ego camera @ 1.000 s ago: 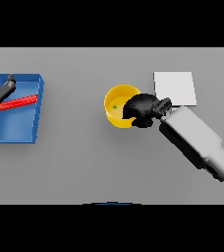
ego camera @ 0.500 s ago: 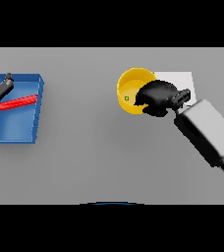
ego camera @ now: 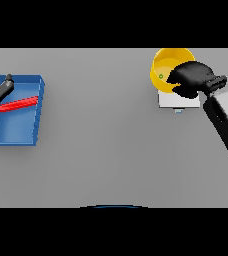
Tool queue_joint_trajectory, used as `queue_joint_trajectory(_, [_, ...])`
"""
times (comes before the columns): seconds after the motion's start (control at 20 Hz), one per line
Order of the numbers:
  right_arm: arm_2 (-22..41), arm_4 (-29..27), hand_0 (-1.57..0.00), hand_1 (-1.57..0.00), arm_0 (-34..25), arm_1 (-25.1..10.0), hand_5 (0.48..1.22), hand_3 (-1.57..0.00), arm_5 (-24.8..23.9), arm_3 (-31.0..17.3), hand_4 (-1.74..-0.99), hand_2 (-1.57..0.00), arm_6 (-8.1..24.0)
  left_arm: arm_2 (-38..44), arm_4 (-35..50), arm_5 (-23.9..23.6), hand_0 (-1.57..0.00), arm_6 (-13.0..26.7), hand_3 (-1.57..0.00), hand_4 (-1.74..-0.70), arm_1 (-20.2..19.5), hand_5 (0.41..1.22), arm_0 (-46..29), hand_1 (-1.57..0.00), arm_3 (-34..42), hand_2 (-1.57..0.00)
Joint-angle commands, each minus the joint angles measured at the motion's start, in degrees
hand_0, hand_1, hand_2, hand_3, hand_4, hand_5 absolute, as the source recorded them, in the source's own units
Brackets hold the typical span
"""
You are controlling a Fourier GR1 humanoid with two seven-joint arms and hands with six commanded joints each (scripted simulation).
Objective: Pick up the red beaker and tilt it to pour out 1 green nut into yellow bowl. Pick up the yellow bowl and place it on the metallic measuring scale.
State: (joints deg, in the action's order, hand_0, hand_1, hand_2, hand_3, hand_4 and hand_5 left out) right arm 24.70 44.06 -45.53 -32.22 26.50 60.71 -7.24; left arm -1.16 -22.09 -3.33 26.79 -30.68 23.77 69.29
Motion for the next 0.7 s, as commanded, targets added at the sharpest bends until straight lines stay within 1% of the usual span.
queue_joint_trajectory(0.0, [-0.37,0.10,-1.57,-1.57,0.00,-0.13,1.221,-1.17,-0.68,-1.28,-1.741,-1.51,-0.72,0.18,0.03,0.19,0.00,0.43,0.00,-0.73,-0.26,0.696,0.59,0.00,-0.27,0.00])
queue_joint_trajectory(0.1, [-0.53,1.61,-1.57,-1.57,-0.11,0.02,1.221,-1.20,-3.42,-4.62,-1.741,-1.49,-0.88,-0.20,-0.18,-0.22,0.00,-0.13,0.00,-0.73,0.37,0.688,0.49,0.00,-0.20,0.00])
queue_joint_trajectory(0.2, [-0.93,2.29,-1.57,-1.57,0.02,0.26,1.221,-1.26,-5.46,-8.65,-1.741,-1.46,-2.38,-0.39,-0.67,-0.06,0.00,0.48,0.00,-0.72,-0.14,0.684,-0.15,0.00,0.57,0.00])
queue_joint_trajectory(0.25, [-1.31,2.59,-1.57,-1.57,-0.26,0.24,1.221,-1.28,-6.26,-10.42,-1.741,-1.44,-2.39,-0.27,-0.66,0.02,0.00,0.01,0.00,-0.72,-0.46,0.682,-0.30,0.00,0.69,0.00])
queue_joint_trajectory(0.3, [-1.66,2.62,-1.57,-1.57,-0.23,0.32,1.221,-1.31,-6.81,-11.89,-1.741,-1.42,-2.59,-0.52,-0.89,-0.27,0.00,0.67,0.00,-0.72,-0.06,0.681,-0.49,0.00,1.17,0.00])
queue_joint_trajectory(0.35, [-1.80,2.57,-1.57,-1.57,-0.17,0.56,1.221,-1.35,-6.62,-12.26,-1.741,-1.41,-2.04,-0.21,-0.53,-0.14,0.00,0.54,0.00,-0.72,-0.19,0.682,-0.82,0.00,1.20,0.00])
queue_joint_trajectory(0.45, [-1.85,2.97,-1.57,-1.57,-1.26,1.77,1.221,-1.35,-7.43,-15.37,-1.741,-1.40,-3.04,-0.16,-0.44,0.23,0.00,1.18,0.00,-0.72,-0.37,0.679,-0.36,0.00,1.23,0.00])
queue_joint_trajectory(0.5, [-1.94,3.02,-1.57,-1.57,-1.02,2.23,1.221,-1.35,-8.28,-16.29,-1.741,-1.40,-3.30,-0.03,-0.40,0.12,0.00,0.74,0.00,-0.72,-0.43,0.678,-0.58,0.00,0.82,0.00])
queue_joint_trajectory(0.55, [-2.09,2.80,-1.57,-1.57,-0.92,2.14,1.221,-1.33,-8.43,-17.01,-1.741,-1.38,-4.49,-0.14,-0.46,-0.03,0.00,0.92,0.00,-0.72,-0.15,0.676,-0.24,0.00,0.82,0.00])
queue_joint_trajectory(0.6, [-2.21,2.49,-1.57,-1.57,-0.47,2.38,1.221,-1.34,-8.34,-16.96,-1.741,-1.36,-4.38,-0.31,-0.49,-0.25,0.00,0.18,0.00,-0.73,0.20,0.675,-0.44,0.00,0.54,0.00])
queue_joint_trajectory(0.65, [-2.63,2.18,-1.57,-1.57,-0.53,2.44,1.221,-1.37,-8.88,-17.69,-1.741,-1.35,-5.27,-0.06,-0.35,-0.05,0.00,0.12,0.00,-0.73,-0.20,0.675,-0.31,0.00,0.64,0.00])
